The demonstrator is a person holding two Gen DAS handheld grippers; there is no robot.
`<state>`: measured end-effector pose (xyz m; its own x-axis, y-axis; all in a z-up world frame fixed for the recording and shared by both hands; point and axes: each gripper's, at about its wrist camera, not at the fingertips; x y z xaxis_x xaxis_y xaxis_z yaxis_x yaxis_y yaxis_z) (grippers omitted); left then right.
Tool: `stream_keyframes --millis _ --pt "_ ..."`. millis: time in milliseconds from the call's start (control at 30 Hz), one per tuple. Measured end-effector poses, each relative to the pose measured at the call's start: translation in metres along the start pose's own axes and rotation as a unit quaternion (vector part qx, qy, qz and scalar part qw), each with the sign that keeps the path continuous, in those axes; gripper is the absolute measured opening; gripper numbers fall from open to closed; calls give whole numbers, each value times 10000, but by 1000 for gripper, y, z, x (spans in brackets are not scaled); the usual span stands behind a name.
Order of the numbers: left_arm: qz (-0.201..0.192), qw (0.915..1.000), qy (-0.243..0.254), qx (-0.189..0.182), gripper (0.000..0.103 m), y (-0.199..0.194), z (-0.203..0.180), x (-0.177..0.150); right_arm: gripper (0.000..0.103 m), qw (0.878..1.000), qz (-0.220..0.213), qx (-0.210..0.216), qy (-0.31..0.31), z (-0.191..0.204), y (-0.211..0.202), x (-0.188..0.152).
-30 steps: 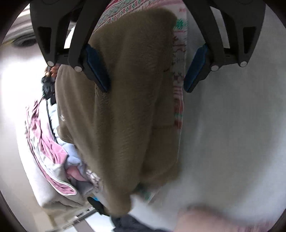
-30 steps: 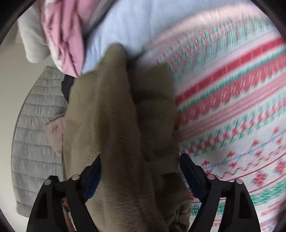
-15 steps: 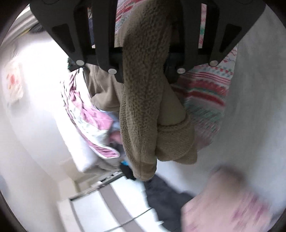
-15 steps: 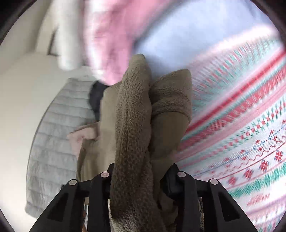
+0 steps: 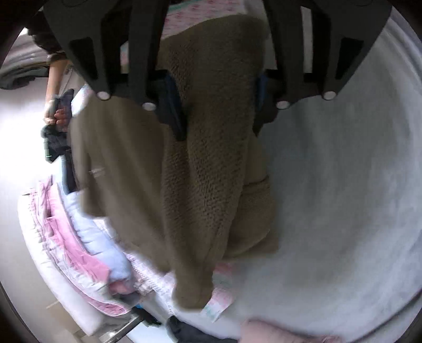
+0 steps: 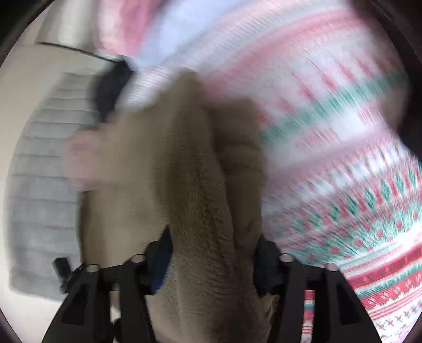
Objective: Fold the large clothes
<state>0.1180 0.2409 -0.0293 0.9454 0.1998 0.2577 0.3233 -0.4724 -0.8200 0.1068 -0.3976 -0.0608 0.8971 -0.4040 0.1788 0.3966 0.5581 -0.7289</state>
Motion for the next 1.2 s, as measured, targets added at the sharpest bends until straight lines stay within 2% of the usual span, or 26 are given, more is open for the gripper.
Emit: stream_keyframes --millis 33,67,100,200,233,300,367,467,500,533,567,600,633,667,700,733,767,833,900,967,1033,1100,1133,1200 --pt "-98 9999 38 -40 56 -4 -2 1 72 9999 -118 -50 -43 2 -6 2" --pt "-208 9997 119 4 56 -10 -6 4 72 9990 -295 -282 -199 9 -16 6" --pt "-418 9987 255 170 57 -19 -14 9 72 9977 -397 -427 -333 17 -21 8" --pt "-1241 9866 895 567 66 -40 -45 31 73 9849 -883 -1114 -989 54 -38 21" --pt "-1307 9845 1005 595 66 -40 -51 37 73 9812 -960 -1201 -1165 63 -38 24" --pt "-1313 9801 1301 723 67 -25 -71 64 73 9732 -1024 -1364 -1541 81 -32 32" --pt "-1195 9780 1453 906 66 1 -83 94 73 9641 -993 -1592 -1881 97 -10 46" --pt "-929 9804 1310 1143 65 41 -84 132 73 9600 -907 -1809 -1935 99 27 70" --pt "-810 9828 1136 1213 49 59 -83 145 72 9600 -892 -1842 -1912 93 36 70" --pt "-771 9846 1003 1208 32 67 -82 153 69 9598 -887 -1914 -1853 90 46 76" --pt "-712 9865 926 1145 22 68 -81 153 61 9585 -891 -1995 -1832 89 55 80" --pt "-912 9854 907 1116 18 66 -87 152 30 9532 -893 -2221 -1846 88 61 83" --pt "-1286 9803 1030 1089 18 54 -95 146 17 9481 -996 -2397 -1839 91 58 84" --pt "-1594 9764 1096 963 17 42 -102 141 16 9476 -1185 -2324 -1845 94 52 84" --pt "-2152 9674 1166 647 17 14 -110 131 14 9442 -1511 -2224 -1901 98 38 80" --pt "-2524 9595 1155 488 17 -7 -113 126 14 9339 -1946 -2220 -2016 106 20 74" --pt "-2785 9531 1129 370 17 -21 -114 124 14 9249 -2284 -2181 -2118 113 6 71" --pt "-3037 9451 1098 498 17 -30 -112 130 13 9152 -2504 -2309 -2154 121 0 76" --pt "-2976 9452 1092 785 18 -10 -102 145 13 9166 -2455 -2375 -2079 118 8 89" --pt "-2701 9493 1126 1149 18 24 -90 156 13 9227 -2104 -2563 -1966 107 34 105" --pt "-1971 9616 1012 1618 18 82 -71 166 13 9198 -1629 -2970 -1979 98 71 115" --pt "-1376 9735 835 1623 21 113 -54 171 14 9181 -1190 -3228 -1968 86 101 119" --pt "-1340 9747 781 1609 23 113 -53 174 14 9171 -1122 -3278 -1974 84 105 119" --pt "-1462 9716 783 1686 35 100 -55 175 16 9146 -1193 -3302 -2007 87 101 115"
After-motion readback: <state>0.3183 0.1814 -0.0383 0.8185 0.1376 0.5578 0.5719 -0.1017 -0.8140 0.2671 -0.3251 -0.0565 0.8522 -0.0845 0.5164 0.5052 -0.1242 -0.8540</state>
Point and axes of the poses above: each gripper's, at about its wrist camera, not at the fingertips, and y roughly the way its jaws point, z to its left, x to its top, and after that the axes turned 5 degrees about -y, right-handed
